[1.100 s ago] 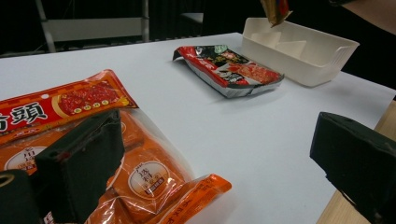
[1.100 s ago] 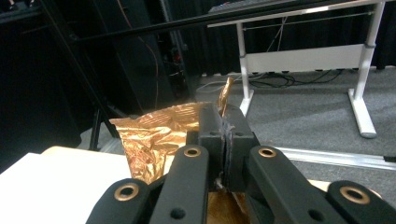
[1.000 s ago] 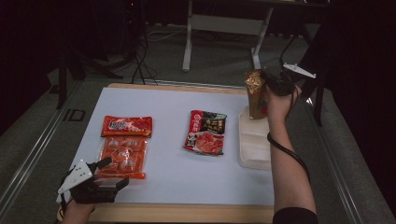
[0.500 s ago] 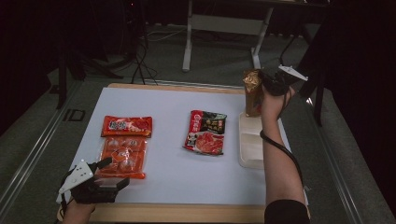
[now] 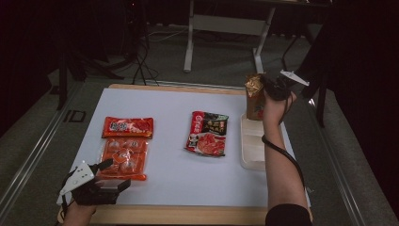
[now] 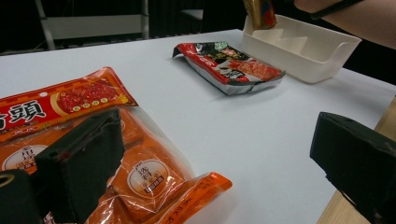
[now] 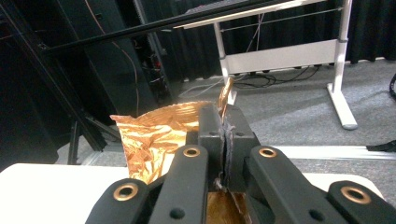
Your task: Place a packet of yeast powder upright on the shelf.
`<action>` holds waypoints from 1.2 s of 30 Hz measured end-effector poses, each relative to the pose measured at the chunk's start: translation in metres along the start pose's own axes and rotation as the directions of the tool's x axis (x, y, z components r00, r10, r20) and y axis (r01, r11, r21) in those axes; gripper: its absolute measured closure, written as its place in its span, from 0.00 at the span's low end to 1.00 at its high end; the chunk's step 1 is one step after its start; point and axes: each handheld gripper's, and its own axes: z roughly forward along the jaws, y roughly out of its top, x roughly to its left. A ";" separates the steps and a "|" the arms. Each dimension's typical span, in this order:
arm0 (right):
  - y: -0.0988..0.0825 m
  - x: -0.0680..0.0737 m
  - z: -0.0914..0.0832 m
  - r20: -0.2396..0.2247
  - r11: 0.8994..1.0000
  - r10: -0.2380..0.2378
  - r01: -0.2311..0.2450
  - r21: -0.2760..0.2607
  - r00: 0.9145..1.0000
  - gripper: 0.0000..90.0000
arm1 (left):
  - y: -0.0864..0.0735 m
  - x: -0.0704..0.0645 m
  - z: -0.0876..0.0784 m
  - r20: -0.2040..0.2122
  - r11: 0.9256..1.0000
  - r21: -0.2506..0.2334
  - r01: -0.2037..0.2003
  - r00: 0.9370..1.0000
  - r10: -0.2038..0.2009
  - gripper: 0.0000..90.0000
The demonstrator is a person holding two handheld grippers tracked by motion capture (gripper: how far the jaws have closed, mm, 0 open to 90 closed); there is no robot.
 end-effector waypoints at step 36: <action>-0.008 -0.020 -0.052 0.096 0.973 -0.014 -0.009 0.231 0.995 0.54 | 0.002 -0.005 0.003 0.006 0.999 0.019 -0.040 0.999 0.040 0.03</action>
